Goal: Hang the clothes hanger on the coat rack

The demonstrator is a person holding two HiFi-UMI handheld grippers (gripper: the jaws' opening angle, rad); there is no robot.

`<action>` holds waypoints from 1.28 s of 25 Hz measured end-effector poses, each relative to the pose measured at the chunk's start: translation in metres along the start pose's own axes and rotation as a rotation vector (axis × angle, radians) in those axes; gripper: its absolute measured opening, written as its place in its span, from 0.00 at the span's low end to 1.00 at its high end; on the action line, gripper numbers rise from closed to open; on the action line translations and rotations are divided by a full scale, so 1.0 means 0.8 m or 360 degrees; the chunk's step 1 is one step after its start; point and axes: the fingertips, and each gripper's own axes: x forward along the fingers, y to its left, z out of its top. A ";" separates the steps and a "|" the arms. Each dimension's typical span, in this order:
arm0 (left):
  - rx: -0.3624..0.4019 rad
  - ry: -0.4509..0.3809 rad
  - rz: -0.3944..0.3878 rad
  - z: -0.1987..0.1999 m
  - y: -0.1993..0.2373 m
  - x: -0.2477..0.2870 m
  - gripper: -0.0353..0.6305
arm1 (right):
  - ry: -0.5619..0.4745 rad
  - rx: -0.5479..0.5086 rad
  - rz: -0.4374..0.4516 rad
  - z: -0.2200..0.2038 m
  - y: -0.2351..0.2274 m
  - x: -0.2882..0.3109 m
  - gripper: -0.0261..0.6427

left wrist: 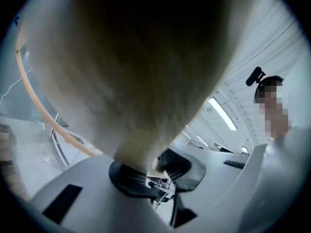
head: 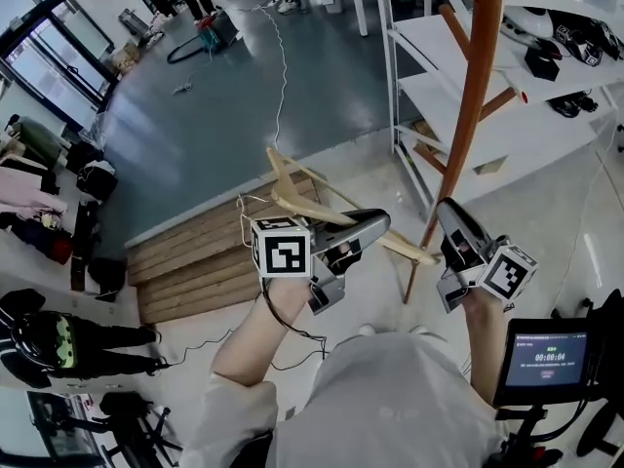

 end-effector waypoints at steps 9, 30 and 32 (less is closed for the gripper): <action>0.0248 0.0326 -0.0095 0.060 -0.045 0.029 0.14 | -0.0056 -0.0122 0.0011 0.050 0.023 0.023 0.18; 0.0552 0.1042 -0.0130 0.141 -0.104 0.125 0.14 | -0.0232 -0.0214 -0.0016 0.129 0.060 0.023 0.18; 0.0559 0.1082 -0.0128 0.143 -0.105 0.131 0.14 | -0.0246 -0.0224 -0.0023 0.132 0.063 0.020 0.18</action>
